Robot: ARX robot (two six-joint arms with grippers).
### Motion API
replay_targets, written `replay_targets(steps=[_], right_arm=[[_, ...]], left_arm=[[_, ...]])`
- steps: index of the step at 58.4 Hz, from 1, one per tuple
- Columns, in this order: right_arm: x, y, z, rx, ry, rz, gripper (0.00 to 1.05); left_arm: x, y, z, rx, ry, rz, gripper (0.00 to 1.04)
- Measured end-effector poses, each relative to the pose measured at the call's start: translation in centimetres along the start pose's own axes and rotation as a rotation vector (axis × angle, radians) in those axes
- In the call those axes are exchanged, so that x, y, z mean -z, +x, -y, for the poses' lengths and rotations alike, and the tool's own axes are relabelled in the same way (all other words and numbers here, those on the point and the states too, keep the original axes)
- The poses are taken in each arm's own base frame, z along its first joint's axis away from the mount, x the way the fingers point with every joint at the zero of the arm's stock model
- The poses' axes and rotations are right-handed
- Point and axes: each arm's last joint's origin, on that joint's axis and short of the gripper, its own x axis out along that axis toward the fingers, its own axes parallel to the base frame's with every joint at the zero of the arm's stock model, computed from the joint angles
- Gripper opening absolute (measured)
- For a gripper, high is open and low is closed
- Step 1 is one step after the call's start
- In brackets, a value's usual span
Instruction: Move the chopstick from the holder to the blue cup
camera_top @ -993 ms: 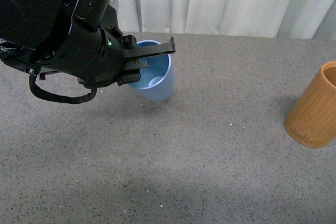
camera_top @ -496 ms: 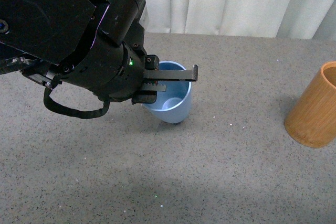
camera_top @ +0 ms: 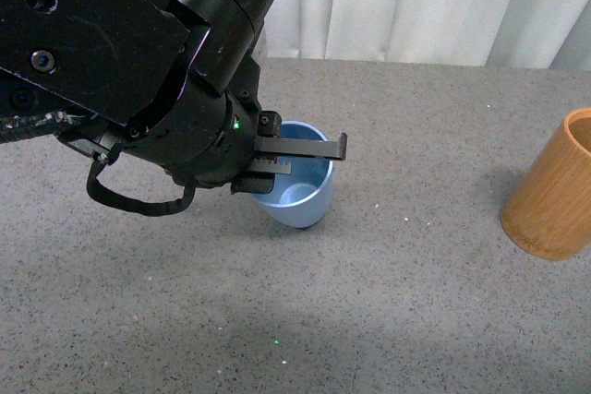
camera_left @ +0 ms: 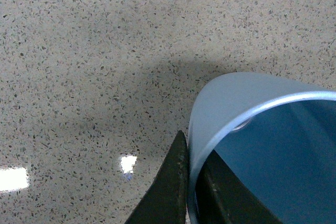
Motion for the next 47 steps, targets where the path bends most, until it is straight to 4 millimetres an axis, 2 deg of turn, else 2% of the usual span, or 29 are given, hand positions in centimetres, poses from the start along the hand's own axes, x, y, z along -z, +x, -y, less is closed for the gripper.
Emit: replay_targets(steps=[3, 6, 13, 17, 34, 37, 47], right_arm=[[0.0, 0.0, 0.0, 0.000, 0.000, 0.000, 0.95], [0.0, 0.0, 0.0, 0.000, 0.000, 0.000, 0.95], [0.0, 0.0, 0.0, 0.000, 0.000, 0.000, 0.95], [0.0, 0.0, 0.0, 0.000, 0.000, 0.000, 0.95], [0.0, 0.0, 0.0, 0.000, 0.000, 0.000, 0.95], [0.0, 0.0, 0.0, 0.000, 0.000, 0.000, 0.95], [0.0, 0.0, 0.0, 0.000, 0.000, 0.000, 0.95]], left_arm=[[0.0, 0.0, 0.0, 0.001, 0.000, 0.001, 0.09], [-0.1, 0.0, 0.0, 0.001, 0.001, -0.001, 0.22], [-0.4, 0.0, 0.1, 0.000, 0.002, 0.003, 0.38], [-0.7, -0.1, 0.2, 0.000, 0.001, 0.010, 0.52], [-1.4, -0.3, 0.5, 0.008, -0.008, 0.029, 0.95], [-1.5, -0.4, 0.5, 0.012, -0.014, 0.032, 1.00], [-2.0, -0.8, 0.4, 0.015, -0.041, 0.063, 0.98]])
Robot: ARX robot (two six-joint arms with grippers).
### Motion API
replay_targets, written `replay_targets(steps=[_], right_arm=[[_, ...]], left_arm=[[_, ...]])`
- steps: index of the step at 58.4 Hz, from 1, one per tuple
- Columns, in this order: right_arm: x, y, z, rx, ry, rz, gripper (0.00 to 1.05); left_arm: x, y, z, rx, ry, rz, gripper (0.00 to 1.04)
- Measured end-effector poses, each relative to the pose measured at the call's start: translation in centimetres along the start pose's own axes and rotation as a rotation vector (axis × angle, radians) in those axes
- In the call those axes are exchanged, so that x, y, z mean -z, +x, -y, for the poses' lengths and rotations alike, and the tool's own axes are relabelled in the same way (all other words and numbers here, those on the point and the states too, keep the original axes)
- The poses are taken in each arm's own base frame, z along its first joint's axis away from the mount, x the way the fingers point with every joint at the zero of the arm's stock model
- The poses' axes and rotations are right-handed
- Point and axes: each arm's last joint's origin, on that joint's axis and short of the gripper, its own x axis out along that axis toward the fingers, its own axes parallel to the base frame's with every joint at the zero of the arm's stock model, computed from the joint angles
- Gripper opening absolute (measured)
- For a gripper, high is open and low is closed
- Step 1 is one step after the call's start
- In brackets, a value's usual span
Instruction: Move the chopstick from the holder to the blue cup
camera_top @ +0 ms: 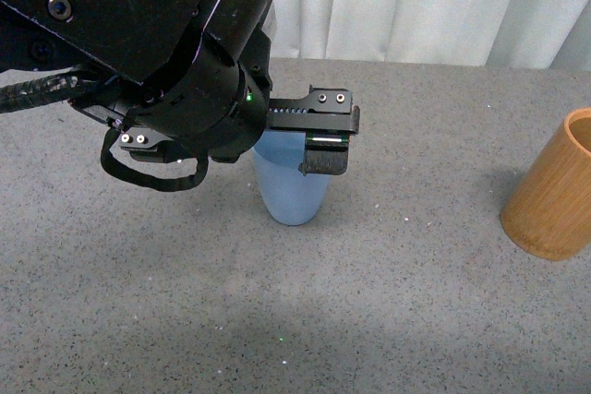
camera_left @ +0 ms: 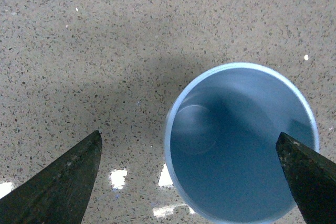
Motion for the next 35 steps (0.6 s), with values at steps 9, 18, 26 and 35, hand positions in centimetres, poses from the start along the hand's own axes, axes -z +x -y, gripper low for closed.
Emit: replay_targets(steps=[9, 18, 26, 35], right_arm=[[0.0, 0.0, 0.0, 0.000, 0.000, 0.000, 0.95], [0.0, 0.0, 0.0, 0.000, 0.000, 0.000, 0.95], [0.0, 0.0, 0.0, 0.000, 0.000, 0.000, 0.95], [0.0, 0.0, 0.0, -0.001, 0.000, 0.000, 0.95]], left_arm=[[-0.8, -0.6, -0.7, -0.002, -0.066, 0.033, 0.98], [-1.0, -1.6, -2.1, -0.008, -0.148, 0.070, 0.98], [-0.6, -2.9, -3.6, -0.028, -0.204, 0.086, 0.98], [2.3, -4.2, -6.7, -0.124, -0.070, 0.496, 0.76]])
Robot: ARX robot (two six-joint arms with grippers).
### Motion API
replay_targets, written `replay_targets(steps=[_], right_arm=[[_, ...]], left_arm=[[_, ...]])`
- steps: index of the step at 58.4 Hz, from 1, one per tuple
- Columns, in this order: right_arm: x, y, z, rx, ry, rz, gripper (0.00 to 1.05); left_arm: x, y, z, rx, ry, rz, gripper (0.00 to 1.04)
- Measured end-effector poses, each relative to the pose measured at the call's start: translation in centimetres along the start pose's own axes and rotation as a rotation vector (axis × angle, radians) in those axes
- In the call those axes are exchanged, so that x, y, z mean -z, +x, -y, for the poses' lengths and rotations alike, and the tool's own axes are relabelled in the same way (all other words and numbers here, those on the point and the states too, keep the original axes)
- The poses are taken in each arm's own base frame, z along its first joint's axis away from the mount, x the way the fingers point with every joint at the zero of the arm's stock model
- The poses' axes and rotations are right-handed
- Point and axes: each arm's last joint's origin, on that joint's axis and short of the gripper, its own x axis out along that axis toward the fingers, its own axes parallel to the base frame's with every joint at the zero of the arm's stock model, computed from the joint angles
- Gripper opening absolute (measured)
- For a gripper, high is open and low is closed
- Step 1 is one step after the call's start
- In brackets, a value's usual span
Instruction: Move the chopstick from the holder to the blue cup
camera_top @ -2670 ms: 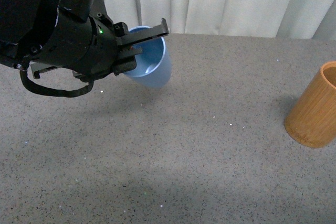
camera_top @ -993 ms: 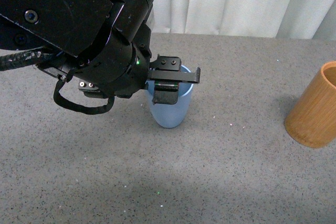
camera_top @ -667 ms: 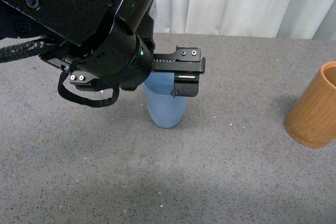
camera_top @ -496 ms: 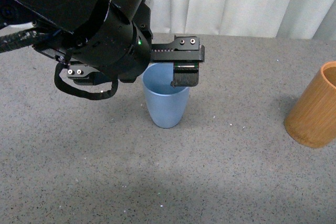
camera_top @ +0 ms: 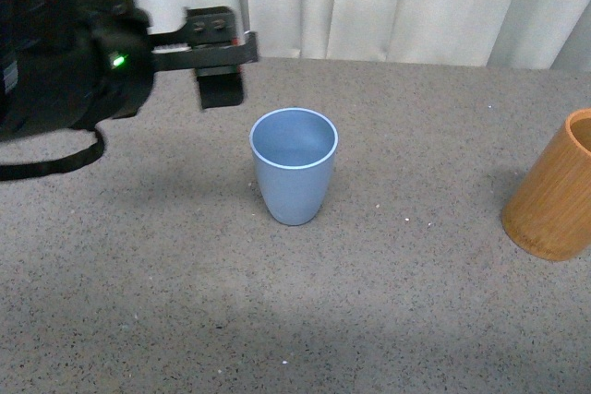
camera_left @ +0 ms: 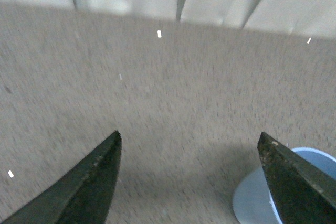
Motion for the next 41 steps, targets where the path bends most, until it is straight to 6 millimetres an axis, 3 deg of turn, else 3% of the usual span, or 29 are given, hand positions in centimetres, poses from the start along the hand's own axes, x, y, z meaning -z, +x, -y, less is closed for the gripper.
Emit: replay_targets(steps=[7, 11, 20, 25, 32, 41], right_arm=[[0.0, 0.0, 0.0, 0.001, 0.000, 0.000, 0.95], [0.0, 0.0, 0.0, 0.001, 0.000, 0.000, 0.95], [0.0, 0.0, 0.0, 0.000, 0.000, 0.000, 0.95], [0.0, 0.0, 0.0, 0.000, 0.000, 0.000, 0.95], [0.0, 0.0, 0.0, 0.001, 0.000, 0.000, 0.95], [0.0, 0.0, 0.0, 0.001, 0.000, 0.000, 0.95]], left_arm=[[-1.0, -4.4, -4.2, 0.019, 0.020, 0.287, 0.57], [-1.3, -6.8, -6.2, 0.013, 0.037, 0.348, 0.46], [1.9, -11.9, -10.3, -0.003, 0.068, 0.256, 0.19], [2.9, -14.4, -10.8, -0.023, 0.067, 0.216, 0.05], [2.7, -18.2, -10.7, -0.007, 0.077, 0.284, 0.04], [2.8, -19.8, -10.7, -0.009, 0.079, 0.357, 0.04]])
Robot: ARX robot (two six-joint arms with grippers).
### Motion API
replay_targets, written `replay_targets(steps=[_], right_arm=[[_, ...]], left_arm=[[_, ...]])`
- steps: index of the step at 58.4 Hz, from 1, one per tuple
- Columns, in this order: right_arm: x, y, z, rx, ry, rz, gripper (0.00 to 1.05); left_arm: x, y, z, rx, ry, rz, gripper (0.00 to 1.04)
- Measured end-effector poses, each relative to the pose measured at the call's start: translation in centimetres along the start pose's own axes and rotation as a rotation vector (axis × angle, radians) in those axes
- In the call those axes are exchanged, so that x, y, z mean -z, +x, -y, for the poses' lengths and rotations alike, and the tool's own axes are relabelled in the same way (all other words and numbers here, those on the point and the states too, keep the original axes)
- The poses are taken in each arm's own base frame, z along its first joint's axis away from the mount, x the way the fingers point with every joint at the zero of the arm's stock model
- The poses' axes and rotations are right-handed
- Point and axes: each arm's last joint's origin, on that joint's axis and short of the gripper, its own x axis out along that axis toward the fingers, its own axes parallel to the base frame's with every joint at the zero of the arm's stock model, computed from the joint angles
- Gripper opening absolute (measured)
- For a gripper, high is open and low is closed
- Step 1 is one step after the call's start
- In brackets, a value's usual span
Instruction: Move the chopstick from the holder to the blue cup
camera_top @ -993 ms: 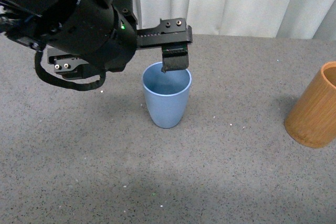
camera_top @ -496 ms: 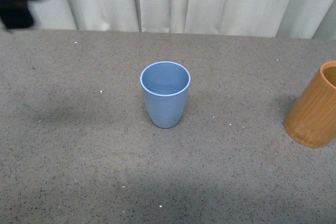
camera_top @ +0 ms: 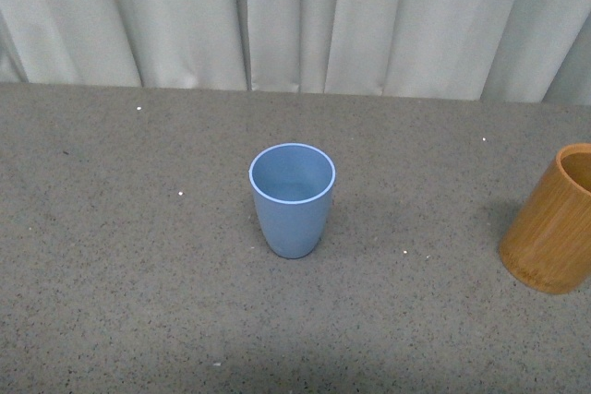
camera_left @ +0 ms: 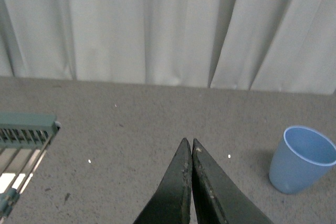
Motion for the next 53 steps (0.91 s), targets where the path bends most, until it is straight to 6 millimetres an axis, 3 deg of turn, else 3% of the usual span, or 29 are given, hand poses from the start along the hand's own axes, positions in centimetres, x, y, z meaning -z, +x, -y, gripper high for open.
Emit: replay_targets(steps=[38, 53], right_arm=[[0.00, 0.00, 0.00, 0.000, 0.000, 0.000, 0.95], [0.00, 0.00, 0.00, 0.000, 0.000, 0.000, 0.95]], left_arm=[[-0.04, -0.06, 0.00, 0.000, 0.000, 0.006, 0.04], [-0.04, -0.06, 0.00, 0.000, 0.000, 0.006, 0.48]])
